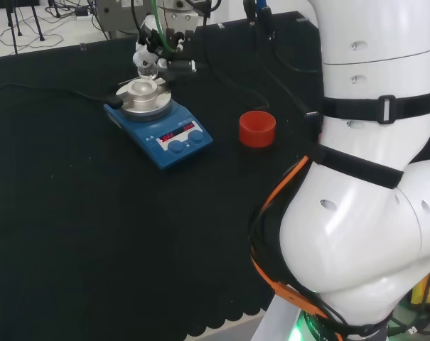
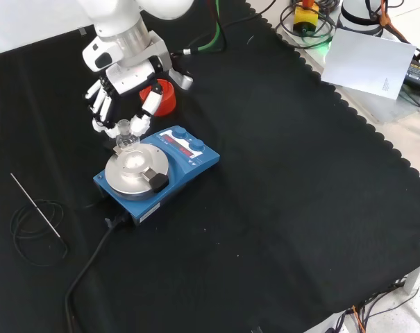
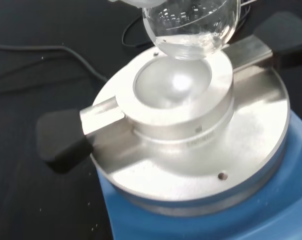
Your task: Place the round-bottom flask on the heater.
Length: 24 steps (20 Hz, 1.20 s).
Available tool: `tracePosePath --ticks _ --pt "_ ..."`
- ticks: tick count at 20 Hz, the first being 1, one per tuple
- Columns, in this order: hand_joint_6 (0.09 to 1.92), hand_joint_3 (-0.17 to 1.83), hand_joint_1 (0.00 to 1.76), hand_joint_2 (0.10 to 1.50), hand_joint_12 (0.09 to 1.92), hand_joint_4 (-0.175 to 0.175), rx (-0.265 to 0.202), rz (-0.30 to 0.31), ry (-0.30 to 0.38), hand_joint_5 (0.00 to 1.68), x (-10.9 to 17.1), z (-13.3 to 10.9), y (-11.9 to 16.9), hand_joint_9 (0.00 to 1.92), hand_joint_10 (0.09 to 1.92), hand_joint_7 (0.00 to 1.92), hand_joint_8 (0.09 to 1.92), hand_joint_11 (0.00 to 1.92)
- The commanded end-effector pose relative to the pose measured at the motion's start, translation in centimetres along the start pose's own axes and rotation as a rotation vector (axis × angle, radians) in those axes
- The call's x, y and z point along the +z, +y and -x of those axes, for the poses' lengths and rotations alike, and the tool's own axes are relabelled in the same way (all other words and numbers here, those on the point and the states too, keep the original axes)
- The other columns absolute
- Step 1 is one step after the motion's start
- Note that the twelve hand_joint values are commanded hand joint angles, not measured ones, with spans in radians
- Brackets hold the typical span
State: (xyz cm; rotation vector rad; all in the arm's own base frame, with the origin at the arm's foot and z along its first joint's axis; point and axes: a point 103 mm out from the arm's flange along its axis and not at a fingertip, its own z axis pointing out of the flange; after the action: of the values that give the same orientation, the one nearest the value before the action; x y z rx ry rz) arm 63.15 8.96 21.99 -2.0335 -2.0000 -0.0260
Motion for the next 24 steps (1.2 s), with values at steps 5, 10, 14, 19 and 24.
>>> tracePosePath --ticks 5,10,14,19,24 --pt "0.77 -0.17 1.08 1.11 1.28 0.175 -0.001 -0.005 0.001 1.16 0.9 -0.1 0.0 0.71 0.52 0.57 0.56 0.3" --pt "0.77 -0.17 1.08 1.11 1.28 0.175 -0.007 -0.013 0.001 1.16 1.6 -0.1 0.5 0.71 0.52 0.56 0.56 0.3" --pt "0.77 -0.17 1.09 1.11 1.28 0.175 -0.01 -0.02 0.002 1.16 1.8 -0.2 0.8 0.71 0.52 0.56 0.55 0.3" --pt "0.77 -0.17 1.09 1.11 1.28 0.175 -0.015 -0.026 0.0 1.16 2.1 -0.5 0.9 0.71 0.52 0.56 0.55 0.3" --pt "0.77 -0.17 1.09 1.11 1.28 0.175 -0.013 -0.033 -0.007 1.16 2.4 -0.6 1.0 0.71 0.52 0.56 0.55 0.3"
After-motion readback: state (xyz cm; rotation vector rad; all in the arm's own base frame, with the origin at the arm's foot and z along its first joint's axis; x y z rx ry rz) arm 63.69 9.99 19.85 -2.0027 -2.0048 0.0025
